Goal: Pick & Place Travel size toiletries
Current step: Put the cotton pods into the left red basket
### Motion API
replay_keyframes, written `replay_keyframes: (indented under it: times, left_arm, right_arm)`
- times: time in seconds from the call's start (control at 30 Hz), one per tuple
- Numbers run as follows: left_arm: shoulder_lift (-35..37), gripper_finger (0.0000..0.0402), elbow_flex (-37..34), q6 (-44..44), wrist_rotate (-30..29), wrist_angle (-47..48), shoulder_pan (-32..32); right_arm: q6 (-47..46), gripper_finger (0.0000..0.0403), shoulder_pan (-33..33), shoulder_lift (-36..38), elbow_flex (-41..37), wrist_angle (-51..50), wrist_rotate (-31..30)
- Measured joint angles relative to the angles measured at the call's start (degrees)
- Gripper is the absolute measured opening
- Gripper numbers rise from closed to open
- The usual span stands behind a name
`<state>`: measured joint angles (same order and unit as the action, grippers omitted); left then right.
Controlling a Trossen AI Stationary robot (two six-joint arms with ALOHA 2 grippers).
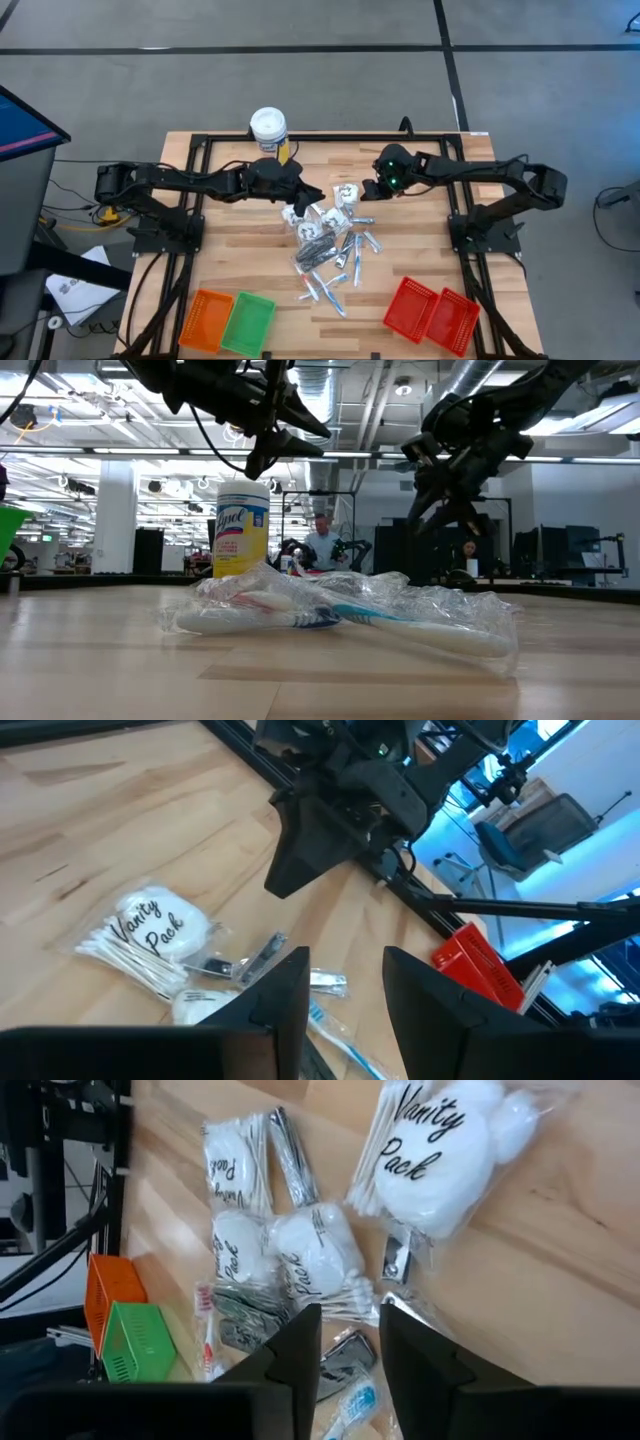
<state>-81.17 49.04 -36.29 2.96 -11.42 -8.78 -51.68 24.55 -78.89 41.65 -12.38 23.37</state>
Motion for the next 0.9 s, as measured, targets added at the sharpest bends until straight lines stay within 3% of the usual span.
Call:
replay_keyframes:
  times: [0.4, 0.9]
  left_arm:
    - [0.0, 0.0123, -3.07, -5.71, -0.37, -2.1, -2.99]
    - [0.0, 0.0123, -6.71, -9.62, 0.07, -7.19, -3.26]
  right_arm:
    - [-3.77, 0.0162, 0.14, -5.17, -0.02, 2.94, -0.62]
    - [-4.99, 0.015, 0.11, -6.75, -0.02, 3.17, -0.78]
